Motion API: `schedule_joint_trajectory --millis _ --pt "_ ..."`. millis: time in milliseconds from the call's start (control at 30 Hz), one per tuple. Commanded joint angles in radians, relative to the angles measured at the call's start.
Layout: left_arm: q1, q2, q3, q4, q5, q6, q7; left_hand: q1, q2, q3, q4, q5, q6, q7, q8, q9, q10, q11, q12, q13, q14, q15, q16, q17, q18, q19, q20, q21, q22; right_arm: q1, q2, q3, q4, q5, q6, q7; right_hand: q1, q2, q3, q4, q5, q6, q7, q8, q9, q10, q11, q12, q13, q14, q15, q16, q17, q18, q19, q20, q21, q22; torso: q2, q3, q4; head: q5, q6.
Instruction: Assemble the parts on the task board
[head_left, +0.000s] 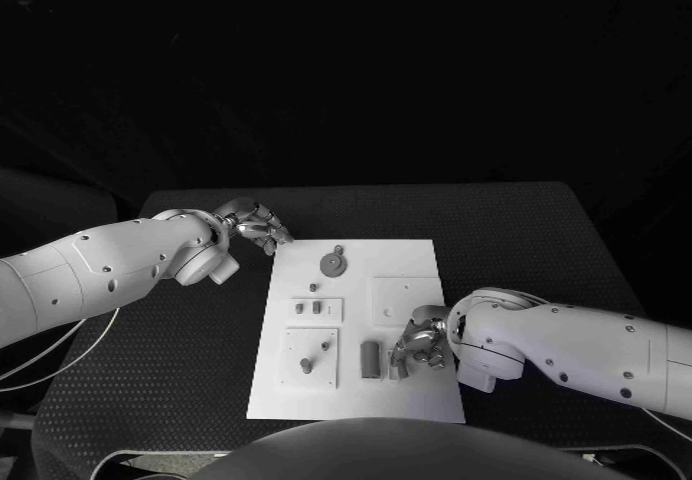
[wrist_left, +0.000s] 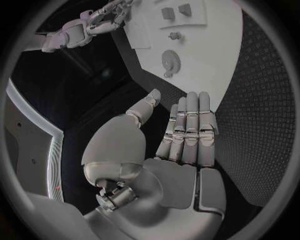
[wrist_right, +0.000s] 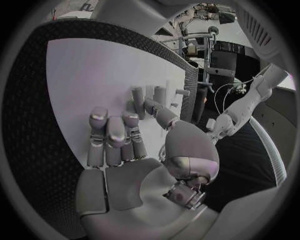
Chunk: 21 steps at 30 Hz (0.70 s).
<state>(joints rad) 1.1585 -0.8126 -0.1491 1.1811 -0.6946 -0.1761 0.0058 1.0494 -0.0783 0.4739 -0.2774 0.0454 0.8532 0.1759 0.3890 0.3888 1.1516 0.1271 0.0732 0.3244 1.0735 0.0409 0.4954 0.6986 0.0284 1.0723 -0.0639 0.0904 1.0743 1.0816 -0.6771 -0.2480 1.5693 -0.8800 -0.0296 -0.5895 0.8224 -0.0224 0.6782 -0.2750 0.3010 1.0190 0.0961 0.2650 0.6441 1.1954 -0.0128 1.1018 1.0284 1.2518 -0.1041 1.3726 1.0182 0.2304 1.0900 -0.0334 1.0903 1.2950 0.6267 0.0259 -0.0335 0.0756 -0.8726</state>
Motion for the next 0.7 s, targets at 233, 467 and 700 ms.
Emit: schedule_joint_trajectory --millis 233,467,700 --pt "0.001 0.002 0.000 0.002 -0.003 0.013 0.004 -0.006 0.002 0.004 0.000 0.004 -0.008 -0.001 0.000 0.001 -0.006 -0.002 0.000 0.001 0.009 -0.001 -0.005 0.002 0.011 0.005 0.006 -0.006 0.001 -0.003 0.018 0.001 0.006 -0.022 -0.028 0.031 -0.014 -0.014 0.003 0.010 0.002 -0.003 0.002 -0.004 -0.004 0.006 0.000 -0.002 -0.002 -0.002 -0.008 0.001 -0.003 0.031 0.009 -0.003 0.001 -0.002 0.000 -0.0002 -0.0002 0.001 0.000" --pt "0.001 0.002 0.000 0.001 -0.003 0.013 0.004 -0.006 0.002 0.004 0.000 0.004 -0.008 -0.001 0.000 0.001 -0.006 -0.002 0.000 0.001 0.010 -0.001 -0.006 0.003 0.011 0.005 0.006 -0.006 0.002 -0.003 0.021 0.001 0.005 -0.022 -0.029 0.031 -0.030 -0.032 0.001 0.026 0.001 -0.007 0.003 -0.006 -0.007 0.005 0.001 -0.003 -0.003 -0.003 -0.008 -0.001 -0.005 0.031 0.010 -0.005 -0.001 -0.005 0.000 -0.0002 0.0000 0.001 0.000" --pt "0.001 0.002 0.000 0.001 -0.004 0.014 0.003 -0.007 0.003 0.004 0.000 0.004 -0.008 -0.001 0.000 0.001 -0.006 -0.002 0.000 0.001 0.010 -0.001 -0.006 0.003 0.011 0.005 0.006 -0.006 0.002 -0.005 0.024 0.001 0.005 -0.022 -0.017 0.030 -0.040 -0.043 0.001 0.037 0.001 -0.009 0.003 -0.006 -0.009 0.003 0.002 -0.003 -0.004 -0.006 -0.008 -0.004 -0.009 0.031 0.010 -0.006 -0.003 -0.006 0.000 -0.0001 0.0000 0.002 0.000"
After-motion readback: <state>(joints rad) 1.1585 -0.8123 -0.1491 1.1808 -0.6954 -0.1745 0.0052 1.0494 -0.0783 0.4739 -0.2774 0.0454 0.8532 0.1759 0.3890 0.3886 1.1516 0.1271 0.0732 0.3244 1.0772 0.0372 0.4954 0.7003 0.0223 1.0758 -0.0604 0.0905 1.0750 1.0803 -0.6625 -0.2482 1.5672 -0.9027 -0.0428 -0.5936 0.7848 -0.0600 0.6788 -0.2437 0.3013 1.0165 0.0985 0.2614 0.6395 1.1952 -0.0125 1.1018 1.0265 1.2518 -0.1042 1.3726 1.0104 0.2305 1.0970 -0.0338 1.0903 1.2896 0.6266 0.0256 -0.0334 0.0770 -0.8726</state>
